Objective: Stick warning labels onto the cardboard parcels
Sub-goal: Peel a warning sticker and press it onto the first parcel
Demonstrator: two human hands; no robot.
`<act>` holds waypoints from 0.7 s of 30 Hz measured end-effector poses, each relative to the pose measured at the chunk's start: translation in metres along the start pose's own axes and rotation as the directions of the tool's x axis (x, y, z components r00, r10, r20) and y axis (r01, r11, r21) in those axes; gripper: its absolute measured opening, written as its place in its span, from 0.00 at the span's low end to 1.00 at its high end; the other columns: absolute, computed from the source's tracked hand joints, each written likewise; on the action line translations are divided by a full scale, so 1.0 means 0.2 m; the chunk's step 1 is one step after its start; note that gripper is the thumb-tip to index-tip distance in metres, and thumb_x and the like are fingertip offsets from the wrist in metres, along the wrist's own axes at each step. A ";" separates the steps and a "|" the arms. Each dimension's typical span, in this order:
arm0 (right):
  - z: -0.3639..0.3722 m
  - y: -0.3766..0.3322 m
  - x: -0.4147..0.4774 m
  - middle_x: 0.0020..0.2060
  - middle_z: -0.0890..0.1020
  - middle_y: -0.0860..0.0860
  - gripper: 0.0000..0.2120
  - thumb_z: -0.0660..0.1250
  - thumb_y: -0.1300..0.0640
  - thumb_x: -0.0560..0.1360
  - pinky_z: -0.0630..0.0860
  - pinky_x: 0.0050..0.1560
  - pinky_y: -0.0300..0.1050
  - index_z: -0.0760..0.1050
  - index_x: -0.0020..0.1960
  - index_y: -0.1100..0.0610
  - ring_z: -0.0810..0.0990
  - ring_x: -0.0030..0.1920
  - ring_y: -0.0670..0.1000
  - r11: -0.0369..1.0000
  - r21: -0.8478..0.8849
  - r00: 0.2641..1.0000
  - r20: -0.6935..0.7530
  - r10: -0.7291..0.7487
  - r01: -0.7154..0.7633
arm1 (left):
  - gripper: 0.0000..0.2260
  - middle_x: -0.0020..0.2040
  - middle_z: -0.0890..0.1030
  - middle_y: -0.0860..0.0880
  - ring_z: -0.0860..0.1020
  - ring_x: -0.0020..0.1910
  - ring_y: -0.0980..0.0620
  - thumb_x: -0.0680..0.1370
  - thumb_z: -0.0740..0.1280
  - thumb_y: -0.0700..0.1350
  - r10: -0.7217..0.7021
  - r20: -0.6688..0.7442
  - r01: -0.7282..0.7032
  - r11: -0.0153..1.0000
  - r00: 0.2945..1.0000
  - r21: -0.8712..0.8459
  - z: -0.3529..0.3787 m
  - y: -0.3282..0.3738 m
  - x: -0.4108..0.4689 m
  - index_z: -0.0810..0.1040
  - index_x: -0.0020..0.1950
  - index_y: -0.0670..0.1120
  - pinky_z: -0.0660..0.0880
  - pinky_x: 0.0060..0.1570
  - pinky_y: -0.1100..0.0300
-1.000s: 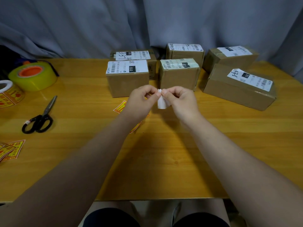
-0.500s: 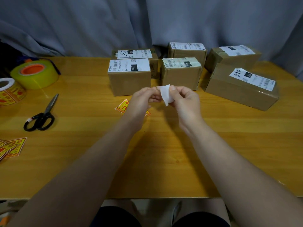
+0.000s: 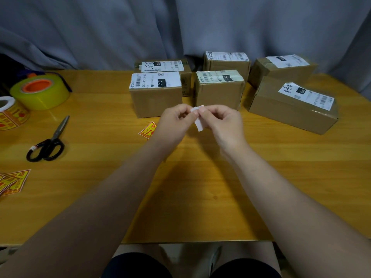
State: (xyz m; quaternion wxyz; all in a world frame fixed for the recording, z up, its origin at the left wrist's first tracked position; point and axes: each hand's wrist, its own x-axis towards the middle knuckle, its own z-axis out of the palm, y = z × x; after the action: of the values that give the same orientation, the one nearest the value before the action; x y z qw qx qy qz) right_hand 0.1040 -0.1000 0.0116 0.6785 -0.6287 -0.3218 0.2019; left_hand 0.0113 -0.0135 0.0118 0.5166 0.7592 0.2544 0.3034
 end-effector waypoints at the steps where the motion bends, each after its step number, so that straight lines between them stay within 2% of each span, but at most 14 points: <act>1: 0.00 0.00 0.00 0.33 0.82 0.47 0.06 0.68 0.60 0.75 0.78 0.44 0.39 0.81 0.40 0.56 0.80 0.37 0.43 1.000 -0.003 1.000 -0.030 0.004 -0.004 | 0.09 0.40 0.76 0.35 0.71 0.38 0.49 0.79 0.64 0.44 0.008 0.010 -0.008 1.000 1.000 0.008 0.00 0.00 0.00 0.80 0.45 0.39 0.69 0.41 0.55; 4: 0.01 0.00 0.02 0.33 0.81 0.50 0.08 0.68 0.59 0.75 0.77 0.43 0.41 0.80 0.37 0.56 0.79 0.38 0.47 0.995 0.036 0.993 -0.061 0.099 -0.097 | 0.09 0.42 0.77 0.35 0.73 0.41 0.49 0.79 0.63 0.44 -0.002 0.033 0.003 0.999 0.999 -0.034 0.00 0.01 0.00 0.80 0.45 0.40 0.70 0.44 0.55; 8: 0.02 -0.03 0.03 0.36 0.82 0.53 0.09 0.68 0.57 0.75 0.77 0.46 0.46 0.79 0.37 0.56 0.79 0.40 0.51 0.963 0.135 0.964 -0.097 0.246 -0.233 | 0.10 0.42 0.77 0.43 0.73 0.42 0.51 0.79 0.63 0.43 -0.087 0.026 0.090 0.988 0.996 -0.126 0.00 0.03 0.01 0.78 0.47 0.36 0.70 0.46 0.58; 11: 0.02 -0.05 0.05 0.37 0.82 0.53 0.08 0.69 0.57 0.74 0.78 0.45 0.46 0.78 0.37 0.56 0.80 0.42 0.53 0.917 0.250 0.927 -0.130 0.351 -0.312 | 0.11 0.43 0.78 0.43 0.74 0.44 0.49 0.79 0.63 0.43 -0.158 -0.005 0.154 0.968 0.987 -0.199 0.01 0.04 0.01 0.78 0.49 0.35 0.72 0.50 0.53; 14: 0.03 -0.04 0.06 0.37 0.82 0.53 0.08 0.70 0.57 0.74 0.76 0.41 0.44 0.77 0.37 0.56 0.80 0.41 0.53 0.904 0.274 0.917 -0.138 0.374 -0.327 | 0.09 0.40 0.79 0.45 0.75 0.43 0.48 0.79 0.63 0.44 -0.196 -0.019 0.186 0.951 0.980 -0.245 0.02 0.03 0.01 0.77 0.44 0.40 0.73 0.54 0.47; 16: 0.03 -0.04 0.06 0.36 0.82 0.53 0.08 0.70 0.57 0.74 0.75 0.39 0.44 0.77 0.37 0.56 0.80 0.40 0.52 0.890 0.315 0.909 -0.150 0.390 -0.330 | 0.09 0.40 0.80 0.46 0.76 0.43 0.49 0.79 0.63 0.44 -0.212 -0.019 0.198 0.938 0.977 -0.285 0.03 0.02 0.01 0.77 0.40 0.44 0.73 0.53 0.46; 18: 0.04 -0.04 0.05 0.36 0.82 0.53 0.08 0.69 0.58 0.74 0.76 0.39 0.45 0.77 0.37 0.56 0.80 0.39 0.52 0.888 0.327 0.908 -0.156 0.388 -0.323 | 0.09 0.39 0.80 0.49 0.76 0.41 0.52 0.79 0.63 0.44 -0.231 -0.025 0.212 0.928 0.973 -0.305 0.04 0.02 0.00 0.76 0.39 0.47 0.71 0.46 0.53; 19: 0.03 -0.03 0.05 0.37 0.82 0.54 0.08 0.69 0.58 0.75 0.77 0.43 0.48 0.77 0.37 0.56 0.80 0.41 0.53 0.902 0.307 0.919 -0.155 0.362 -0.303 | 0.09 0.38 0.80 0.51 0.75 0.39 0.55 0.79 0.63 0.44 -0.248 -0.027 0.228 0.925 0.968 -0.305 0.04 0.02 0.00 0.76 0.39 0.47 0.69 0.44 0.55; 21: 0.02 -0.02 0.05 0.38 0.82 0.55 0.09 0.67 0.57 0.76 0.78 0.48 0.50 0.79 0.38 0.56 0.80 0.43 0.53 0.956 0.198 0.958 -0.144 0.249 -0.219 | 0.07 0.37 0.80 0.53 0.76 0.36 0.59 0.78 0.63 0.43 -0.273 -0.025 0.255 0.925 0.962 -0.283 0.03 0.01 0.02 0.76 0.40 0.47 0.67 0.43 0.57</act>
State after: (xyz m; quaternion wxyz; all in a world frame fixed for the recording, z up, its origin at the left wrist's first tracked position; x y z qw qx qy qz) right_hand 0.1076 -0.0909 0.0165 0.7283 -0.6135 -0.1671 0.2556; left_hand 0.0183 -0.0143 0.0132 0.6455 0.6282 0.3256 0.2876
